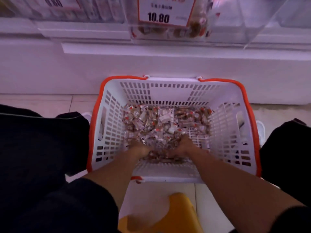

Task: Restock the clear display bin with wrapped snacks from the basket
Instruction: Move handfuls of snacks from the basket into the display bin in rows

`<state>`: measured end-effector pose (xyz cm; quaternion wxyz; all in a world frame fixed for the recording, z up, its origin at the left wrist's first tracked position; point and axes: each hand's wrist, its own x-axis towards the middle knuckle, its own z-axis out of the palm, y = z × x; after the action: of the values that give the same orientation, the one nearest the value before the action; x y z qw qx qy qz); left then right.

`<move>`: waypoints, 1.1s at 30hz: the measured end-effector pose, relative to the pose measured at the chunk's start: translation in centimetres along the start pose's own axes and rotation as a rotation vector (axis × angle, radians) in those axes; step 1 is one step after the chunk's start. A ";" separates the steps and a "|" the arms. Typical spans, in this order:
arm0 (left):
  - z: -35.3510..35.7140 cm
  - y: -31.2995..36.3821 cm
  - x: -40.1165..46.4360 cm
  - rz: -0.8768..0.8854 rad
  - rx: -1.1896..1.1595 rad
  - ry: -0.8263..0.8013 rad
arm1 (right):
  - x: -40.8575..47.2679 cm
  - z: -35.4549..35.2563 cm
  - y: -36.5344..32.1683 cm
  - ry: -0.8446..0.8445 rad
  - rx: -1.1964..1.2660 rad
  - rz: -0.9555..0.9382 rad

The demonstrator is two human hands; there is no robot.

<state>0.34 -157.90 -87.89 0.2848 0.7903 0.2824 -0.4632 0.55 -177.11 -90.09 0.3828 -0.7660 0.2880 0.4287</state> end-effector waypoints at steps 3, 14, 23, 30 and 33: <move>1.2 0.2 1.8 -0.096 -0.035 0.167 | 0.7 1.0 0.0 0.077 -0.204 0.041; 2.2 0.6 3.2 0.069 0.120 0.022 | 1.9 1.9 0.1 0.058 -0.368 -0.273; 1.1 0.0 2.6 0.023 -0.152 -0.080 | 1.4 0.6 -0.4 -0.037 -0.336 -0.264; -0.6 0.9 -0.2 -0.028 -0.152 -0.424 | -0.4 -4.7 -0.1 -0.072 -0.622 -0.031; -1.9 2.5 -1.8 0.043 -0.179 -0.488 | -1.9 -6.8 -0.6 -0.093 -0.636 -0.015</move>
<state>2.43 -158.55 -85.02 0.4230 0.6329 0.2281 -0.6071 3.08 -182.19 -85.90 0.1401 -0.8290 0.1160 0.5289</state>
